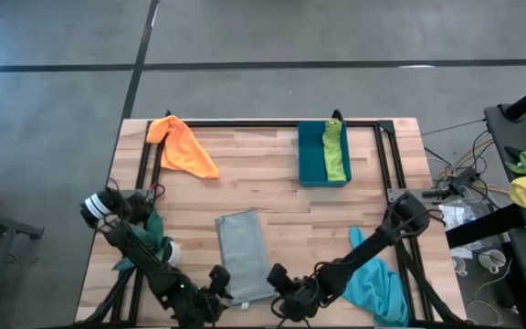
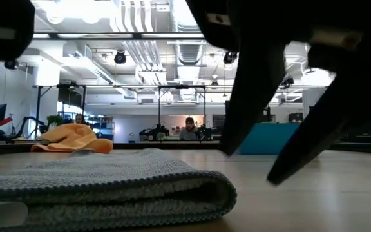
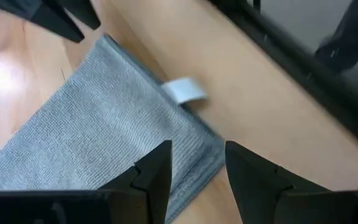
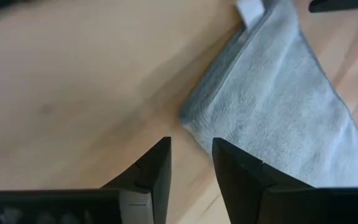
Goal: Roll microfiber towels into tight, uniform cylinder then place into a basket
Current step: Roll the gray towel
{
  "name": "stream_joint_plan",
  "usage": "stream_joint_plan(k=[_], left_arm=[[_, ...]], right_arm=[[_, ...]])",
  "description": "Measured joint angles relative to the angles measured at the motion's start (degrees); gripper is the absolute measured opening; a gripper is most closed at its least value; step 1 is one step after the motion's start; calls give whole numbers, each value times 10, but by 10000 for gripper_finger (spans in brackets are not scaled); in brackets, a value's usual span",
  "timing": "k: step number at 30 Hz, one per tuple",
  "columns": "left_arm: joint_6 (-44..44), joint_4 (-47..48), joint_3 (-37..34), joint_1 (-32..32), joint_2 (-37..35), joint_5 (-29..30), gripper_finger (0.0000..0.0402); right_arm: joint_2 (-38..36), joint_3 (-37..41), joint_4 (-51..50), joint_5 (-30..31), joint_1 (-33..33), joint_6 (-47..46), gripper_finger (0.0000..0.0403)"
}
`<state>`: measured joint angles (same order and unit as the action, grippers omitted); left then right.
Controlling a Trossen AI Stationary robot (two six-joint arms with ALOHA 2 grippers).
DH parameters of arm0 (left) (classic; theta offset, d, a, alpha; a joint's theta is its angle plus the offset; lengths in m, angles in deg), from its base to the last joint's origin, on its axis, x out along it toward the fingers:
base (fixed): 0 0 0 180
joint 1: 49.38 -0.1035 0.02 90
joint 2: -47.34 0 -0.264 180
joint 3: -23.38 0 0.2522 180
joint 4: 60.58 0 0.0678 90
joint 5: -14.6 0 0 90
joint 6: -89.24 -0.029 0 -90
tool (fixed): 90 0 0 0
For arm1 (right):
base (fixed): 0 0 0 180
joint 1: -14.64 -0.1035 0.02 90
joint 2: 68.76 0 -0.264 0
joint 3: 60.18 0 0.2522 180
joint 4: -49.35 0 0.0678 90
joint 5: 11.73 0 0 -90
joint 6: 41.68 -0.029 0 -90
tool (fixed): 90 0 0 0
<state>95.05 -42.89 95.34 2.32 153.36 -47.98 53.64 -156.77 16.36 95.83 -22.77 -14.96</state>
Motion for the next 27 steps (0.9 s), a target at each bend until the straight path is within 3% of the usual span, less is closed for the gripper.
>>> stream_joint_plan(k=[5,9,15,22,27], left_arm=[[-57,7,-1,0,12,7,134],[-89,17,-1,0,16,8,134],[-205,20,-4,5,16,30,134],[-258,17,-4,4,17,-16,134],[-273,7,-4,-2,18,-30,132]], right_arm=[[14,0,10,2,2,58,114],[14,0,20,-2,4,52,117],[14,1,34,-19,13,42,140],[14,1,38,-27,16,87,179],[14,1,42,-34,26,83,181]])
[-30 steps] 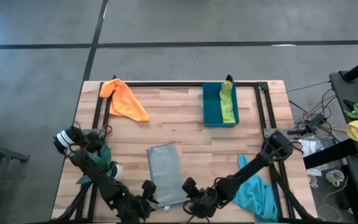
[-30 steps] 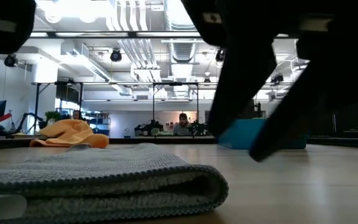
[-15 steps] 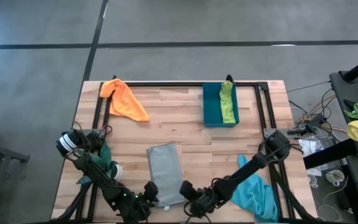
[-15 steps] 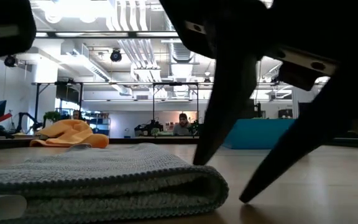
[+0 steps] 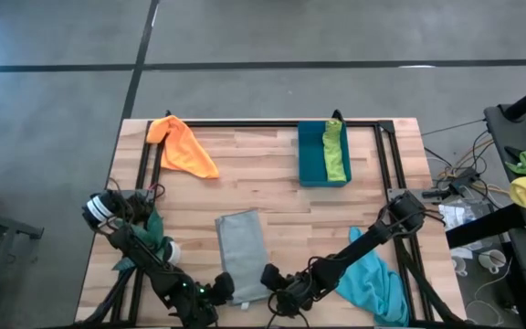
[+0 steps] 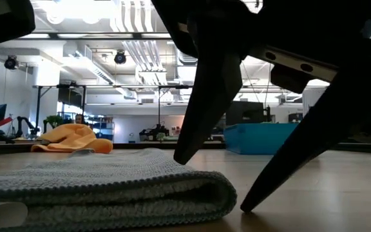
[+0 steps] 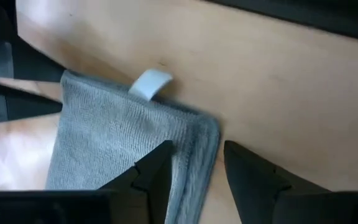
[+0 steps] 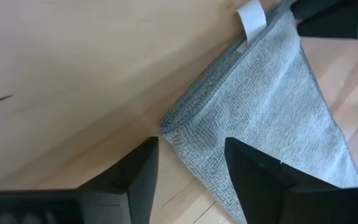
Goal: Roll microfiber towels into tight, uniform cylinder then place into a basket
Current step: Roll the gray towel
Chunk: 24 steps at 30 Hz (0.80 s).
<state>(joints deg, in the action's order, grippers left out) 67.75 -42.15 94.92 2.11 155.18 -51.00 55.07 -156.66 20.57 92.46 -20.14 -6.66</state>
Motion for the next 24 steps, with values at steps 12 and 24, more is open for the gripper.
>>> stream_joint_plan(k=[12,24], left_arm=[[32,-83,1,-4,46,-3,9],[178,-57,11,-7,-2,-10,1]], right_arm=[[9,6,49,-36,1,31,123],[-8,-42,5,-55,-5,-169,10]])
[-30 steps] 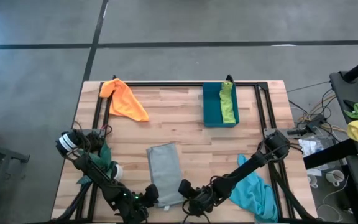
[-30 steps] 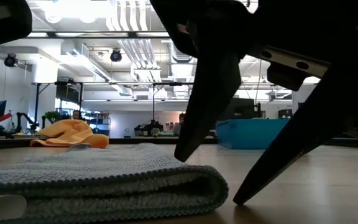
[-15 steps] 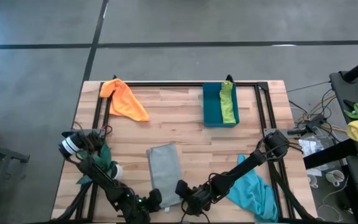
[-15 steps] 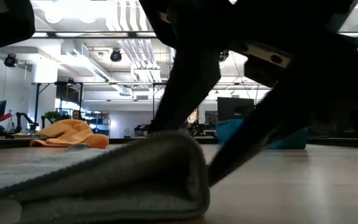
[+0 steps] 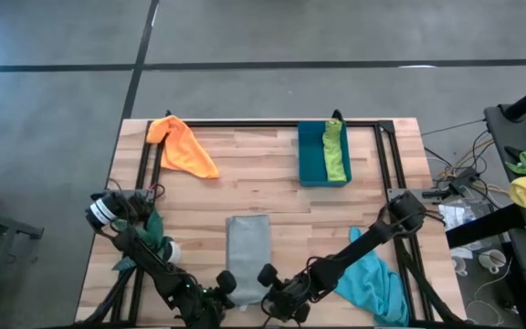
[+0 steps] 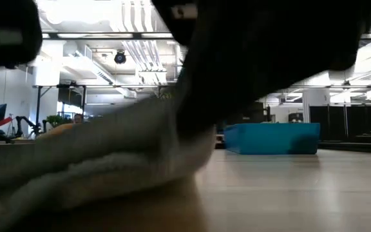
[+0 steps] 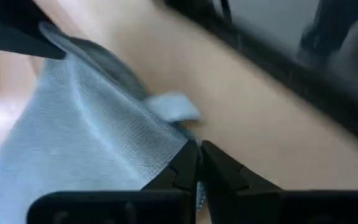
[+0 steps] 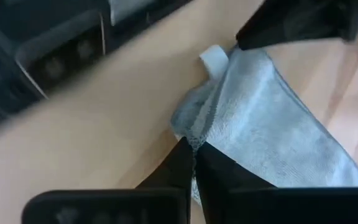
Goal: Roll microfiber towels into tight, uniform cylinder then place into a basket
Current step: Roll the gray towel
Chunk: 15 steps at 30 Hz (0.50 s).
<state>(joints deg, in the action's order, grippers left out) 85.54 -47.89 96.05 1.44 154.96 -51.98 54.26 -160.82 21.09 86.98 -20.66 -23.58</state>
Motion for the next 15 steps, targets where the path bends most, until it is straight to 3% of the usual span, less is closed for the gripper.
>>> stream_joint_plan(k=[9,15], left_arm=[[140,-6,-15,-11,-44,-3,0],[242,-15,-38,-15,-45,-6,0]], right_arm=[[-11,-3,-50,-88,12,-134,9],[-10,4,-66,-92,21,-186,9]])
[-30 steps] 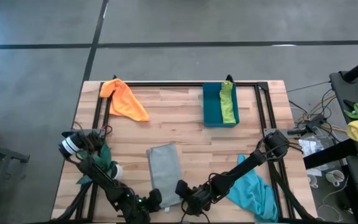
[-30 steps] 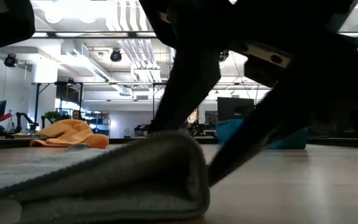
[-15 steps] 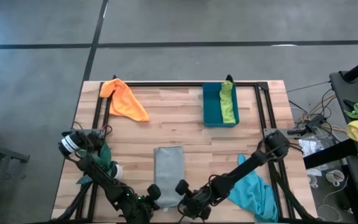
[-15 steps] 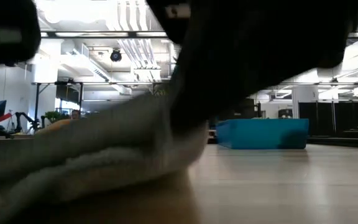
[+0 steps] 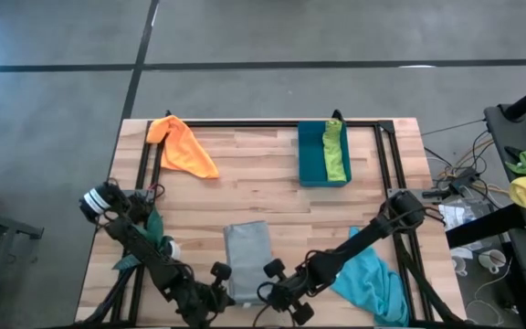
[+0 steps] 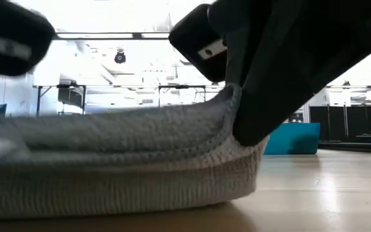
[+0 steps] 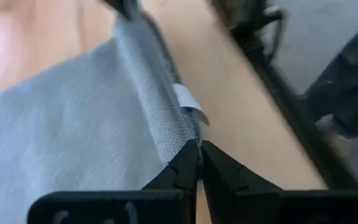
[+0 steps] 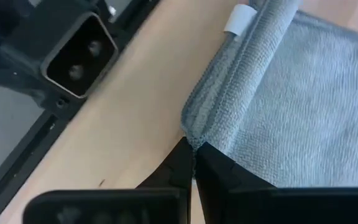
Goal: Roll microfiber towels into tight, uniform cylinder then place into a basket
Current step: Roll the gray towel
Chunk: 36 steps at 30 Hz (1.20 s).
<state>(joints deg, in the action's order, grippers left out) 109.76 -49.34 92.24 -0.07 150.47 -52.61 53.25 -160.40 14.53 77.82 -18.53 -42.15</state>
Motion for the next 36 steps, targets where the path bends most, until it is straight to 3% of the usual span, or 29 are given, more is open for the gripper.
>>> stream_joint_plan(k=[14,22,29,36], left_arm=[[77,-31,-25,-6,0,4,0],[124,-34,-37,-7,-1,1,0],[165,-97,-61,-11,-1,-14,0],[167,-106,-81,-17,-1,-16,0]], right_arm=[[1,18,3,-13,18,-47,11],[-3,19,0,-19,18,-52,84],[-19,6,-6,-12,5,-16,148],[-22,5,-23,0,-30,-68,140]])
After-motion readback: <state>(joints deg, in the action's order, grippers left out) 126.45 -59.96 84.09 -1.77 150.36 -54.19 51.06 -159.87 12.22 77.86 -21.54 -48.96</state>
